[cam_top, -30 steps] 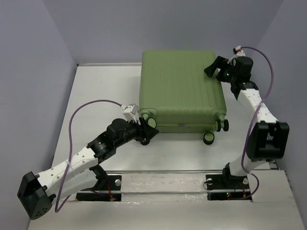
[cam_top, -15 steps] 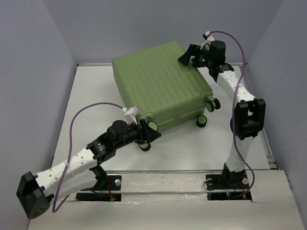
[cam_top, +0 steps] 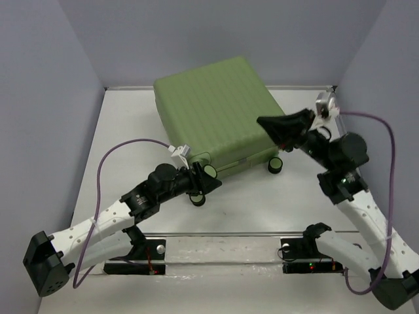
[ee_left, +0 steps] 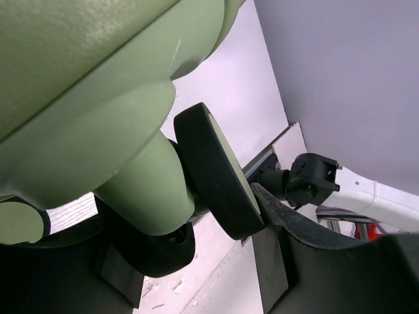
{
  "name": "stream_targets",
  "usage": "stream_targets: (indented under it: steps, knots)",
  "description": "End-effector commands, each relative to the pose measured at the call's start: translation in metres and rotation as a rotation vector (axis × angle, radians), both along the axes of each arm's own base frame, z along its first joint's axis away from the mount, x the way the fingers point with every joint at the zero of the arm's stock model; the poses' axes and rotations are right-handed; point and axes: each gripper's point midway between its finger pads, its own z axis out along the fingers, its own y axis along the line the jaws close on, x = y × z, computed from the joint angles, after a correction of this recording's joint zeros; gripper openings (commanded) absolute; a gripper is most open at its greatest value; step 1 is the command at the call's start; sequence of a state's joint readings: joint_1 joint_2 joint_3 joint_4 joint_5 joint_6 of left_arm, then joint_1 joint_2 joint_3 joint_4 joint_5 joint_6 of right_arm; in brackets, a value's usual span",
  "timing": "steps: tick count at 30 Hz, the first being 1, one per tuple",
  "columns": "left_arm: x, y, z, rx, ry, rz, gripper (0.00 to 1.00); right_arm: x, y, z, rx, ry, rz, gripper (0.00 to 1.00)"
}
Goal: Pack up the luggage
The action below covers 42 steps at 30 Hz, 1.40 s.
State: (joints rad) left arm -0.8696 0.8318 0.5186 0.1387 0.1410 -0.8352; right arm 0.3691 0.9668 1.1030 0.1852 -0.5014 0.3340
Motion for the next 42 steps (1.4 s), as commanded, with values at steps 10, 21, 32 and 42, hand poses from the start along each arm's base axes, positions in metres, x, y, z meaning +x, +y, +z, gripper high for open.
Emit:
stream_targets:
  steps: [10, 21, 32, 42]
  knots:
    - [0.015, -0.003, 0.116, -0.173, -0.387, 0.011, 0.06, 0.002, 0.001, -0.285, -0.103, 0.423, -0.244, 0.47]
    - [0.011, -0.006, 0.113, -0.176, -0.377, -0.021, 0.06, 0.039, -0.003, -0.311, -0.125, 0.377, -0.377, 0.49]
    - [0.008, -0.005, 0.103, -0.16, -0.353, -0.026, 0.06, 0.048, 0.005, -0.288, -0.109, 0.242, -0.355, 0.37]
    - [0.015, -0.019, 0.126, -0.192, -0.389, -0.051, 0.06, 0.017, 0.049, -0.298, -0.086, 0.311, -0.146, 0.07]
